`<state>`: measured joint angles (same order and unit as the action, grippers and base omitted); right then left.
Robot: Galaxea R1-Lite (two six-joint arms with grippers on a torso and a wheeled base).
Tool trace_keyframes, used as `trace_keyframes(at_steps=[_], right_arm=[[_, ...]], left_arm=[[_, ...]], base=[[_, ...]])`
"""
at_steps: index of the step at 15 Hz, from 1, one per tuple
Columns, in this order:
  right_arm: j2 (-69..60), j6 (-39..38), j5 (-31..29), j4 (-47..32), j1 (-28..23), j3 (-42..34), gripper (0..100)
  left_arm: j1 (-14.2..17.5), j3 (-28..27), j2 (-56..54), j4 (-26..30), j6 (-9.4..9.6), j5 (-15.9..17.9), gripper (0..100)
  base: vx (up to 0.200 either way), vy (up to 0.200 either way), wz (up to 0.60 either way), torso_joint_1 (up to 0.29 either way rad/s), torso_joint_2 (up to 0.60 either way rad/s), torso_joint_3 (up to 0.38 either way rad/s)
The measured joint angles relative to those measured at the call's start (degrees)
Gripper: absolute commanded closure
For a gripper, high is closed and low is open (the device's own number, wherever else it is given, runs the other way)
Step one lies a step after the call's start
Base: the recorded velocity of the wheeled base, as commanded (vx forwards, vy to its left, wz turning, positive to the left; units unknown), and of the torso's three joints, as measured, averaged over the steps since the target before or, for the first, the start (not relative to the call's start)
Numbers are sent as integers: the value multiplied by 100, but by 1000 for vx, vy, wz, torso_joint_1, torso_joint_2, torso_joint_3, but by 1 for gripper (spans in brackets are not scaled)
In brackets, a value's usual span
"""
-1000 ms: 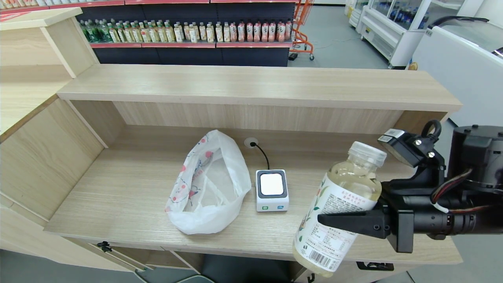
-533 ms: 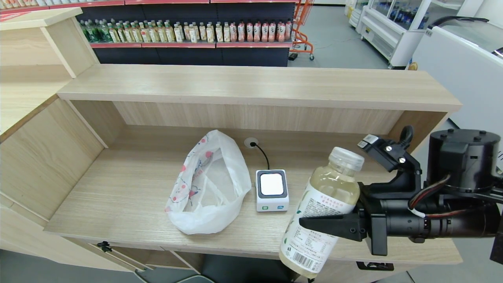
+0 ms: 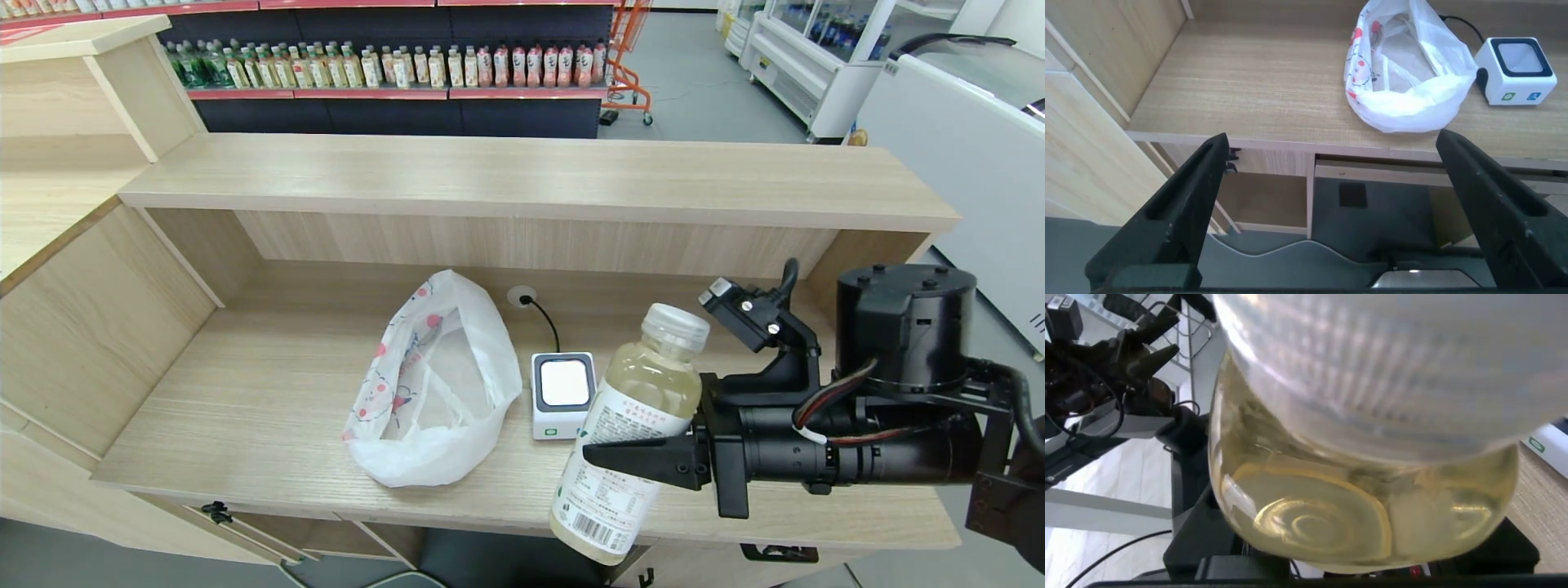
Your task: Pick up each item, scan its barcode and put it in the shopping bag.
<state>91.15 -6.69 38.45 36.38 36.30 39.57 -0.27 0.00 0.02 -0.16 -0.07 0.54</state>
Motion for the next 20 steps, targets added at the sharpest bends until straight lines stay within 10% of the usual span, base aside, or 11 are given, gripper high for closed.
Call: trace_keyframes(at_steps=[10,20], right_arm=[[17,82,-308,29,7,67,100],[236,4695,-2154,547,-736,894,100]], left_arm=[[5,0,0,0,0,-2,0],[0,0,0,0,0,0,0]], base=[[0,0,0,0,0,0],[0,0,0,0,0,0]])
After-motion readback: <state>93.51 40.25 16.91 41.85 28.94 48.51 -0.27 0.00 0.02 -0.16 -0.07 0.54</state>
